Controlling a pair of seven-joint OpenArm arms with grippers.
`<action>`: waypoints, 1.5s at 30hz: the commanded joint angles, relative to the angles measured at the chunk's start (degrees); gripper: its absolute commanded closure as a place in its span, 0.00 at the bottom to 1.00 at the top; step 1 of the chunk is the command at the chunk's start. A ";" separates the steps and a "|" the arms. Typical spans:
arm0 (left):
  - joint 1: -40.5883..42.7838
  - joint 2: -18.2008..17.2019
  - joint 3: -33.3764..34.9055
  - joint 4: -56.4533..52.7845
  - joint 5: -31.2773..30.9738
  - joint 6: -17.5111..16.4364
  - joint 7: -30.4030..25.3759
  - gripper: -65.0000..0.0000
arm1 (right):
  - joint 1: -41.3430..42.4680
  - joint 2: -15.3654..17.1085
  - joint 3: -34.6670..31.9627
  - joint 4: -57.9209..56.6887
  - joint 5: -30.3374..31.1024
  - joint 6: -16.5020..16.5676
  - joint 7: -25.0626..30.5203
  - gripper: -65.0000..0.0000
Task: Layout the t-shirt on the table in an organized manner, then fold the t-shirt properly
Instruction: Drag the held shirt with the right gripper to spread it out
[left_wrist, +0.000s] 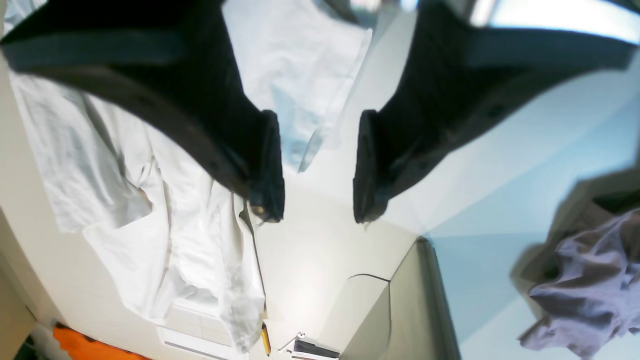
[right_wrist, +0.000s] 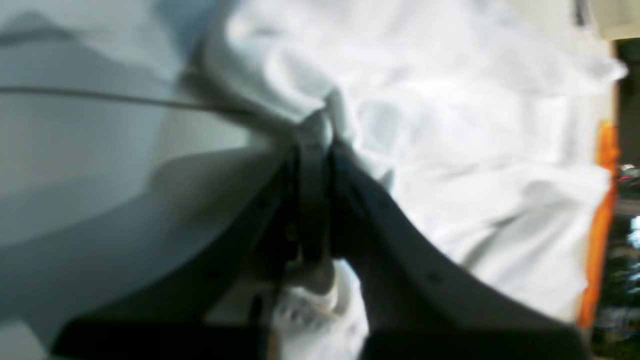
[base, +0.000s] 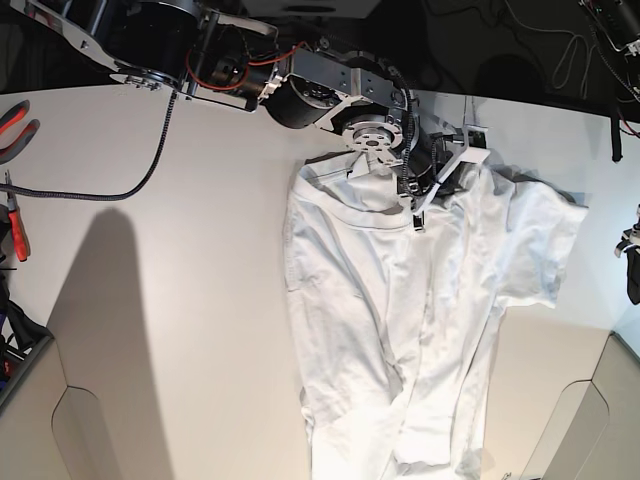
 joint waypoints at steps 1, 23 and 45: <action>-0.52 -2.03 -0.37 1.01 1.20 -0.09 -3.50 0.59 | 1.11 -1.25 0.22 2.25 -1.64 -1.60 1.14 1.00; -7.87 -20.59 -17.64 1.01 7.61 12.48 -1.36 0.59 | 11.96 -1.25 46.05 40.35 7.45 -2.56 0.20 1.00; -7.28 -7.04 4.09 0.87 -1.14 2.97 2.95 0.59 | 20.41 8.94 76.35 6.58 26.16 15.28 -1.73 0.49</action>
